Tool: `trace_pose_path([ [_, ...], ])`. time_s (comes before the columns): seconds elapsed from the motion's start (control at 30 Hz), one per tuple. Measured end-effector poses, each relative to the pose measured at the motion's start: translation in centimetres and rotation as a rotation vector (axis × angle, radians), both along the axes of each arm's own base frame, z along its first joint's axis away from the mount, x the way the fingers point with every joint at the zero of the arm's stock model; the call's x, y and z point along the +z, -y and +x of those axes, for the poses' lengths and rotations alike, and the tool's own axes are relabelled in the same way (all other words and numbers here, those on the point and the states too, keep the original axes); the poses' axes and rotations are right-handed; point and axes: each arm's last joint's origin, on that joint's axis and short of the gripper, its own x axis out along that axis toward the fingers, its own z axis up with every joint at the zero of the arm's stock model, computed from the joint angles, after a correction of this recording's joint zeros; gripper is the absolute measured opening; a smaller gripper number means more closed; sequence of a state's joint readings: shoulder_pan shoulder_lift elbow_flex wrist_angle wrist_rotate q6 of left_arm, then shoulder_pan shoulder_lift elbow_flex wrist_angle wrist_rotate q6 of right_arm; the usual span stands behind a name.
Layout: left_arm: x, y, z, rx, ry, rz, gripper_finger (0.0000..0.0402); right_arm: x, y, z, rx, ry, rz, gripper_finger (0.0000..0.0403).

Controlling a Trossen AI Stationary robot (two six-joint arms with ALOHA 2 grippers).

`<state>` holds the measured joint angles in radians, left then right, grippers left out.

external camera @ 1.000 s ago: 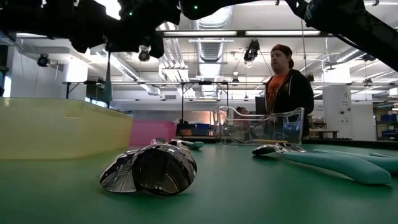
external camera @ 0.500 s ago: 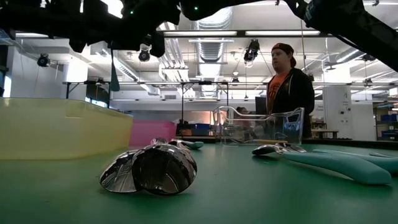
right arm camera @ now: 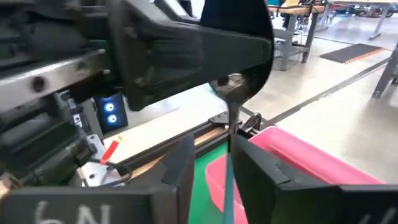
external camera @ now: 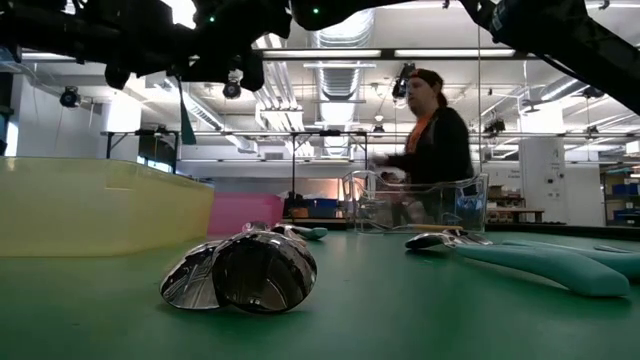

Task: Sort silverware by color (type)
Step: Put the blue spoon into the yellow bin

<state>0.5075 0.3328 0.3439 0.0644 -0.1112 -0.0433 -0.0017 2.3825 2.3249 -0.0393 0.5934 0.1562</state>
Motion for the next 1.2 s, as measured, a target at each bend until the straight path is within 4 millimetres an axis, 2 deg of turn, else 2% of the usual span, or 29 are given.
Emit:
trace_pose_path([
  [0.2,0.3,0.1,-0.2,0.011,0.021,0.01,0.0002,-0.2,0.0,-0.4,-0.001,-0.087,-0.012,0.0152],
  [0.33,0.2,0.1,-0.2,-0.012,0.016,-0.001,0.0002,1.0,0.1,-1.6,0.004,-0.207,-0.037,0.0172],
  [0.57,-0.7,0.6,0.3,-0.227,0.024,-0.175,0.0002,5.3,-0.1,-6.3,0.043,-0.492,-0.102,0.0182],
  [0.87,-2.7,1.6,0.9,-0.387,-0.057,-0.5,0.0002,11.0,-0.4,-12.5,0.056,-0.601,-0.108,0.0176],
  [1.07,-3.1,2.6,1.3,-0.411,-0.055,-0.604,0.0002,13.1,-1.0,-15.8,0.062,-0.561,-0.096,0.0177],
  [1.2,-3.6,3.2,1.5,-0.375,-0.078,-0.647,0.0002,12.9,-1.6,-17.3,0.071,-0.529,-0.088,0.0178],
])
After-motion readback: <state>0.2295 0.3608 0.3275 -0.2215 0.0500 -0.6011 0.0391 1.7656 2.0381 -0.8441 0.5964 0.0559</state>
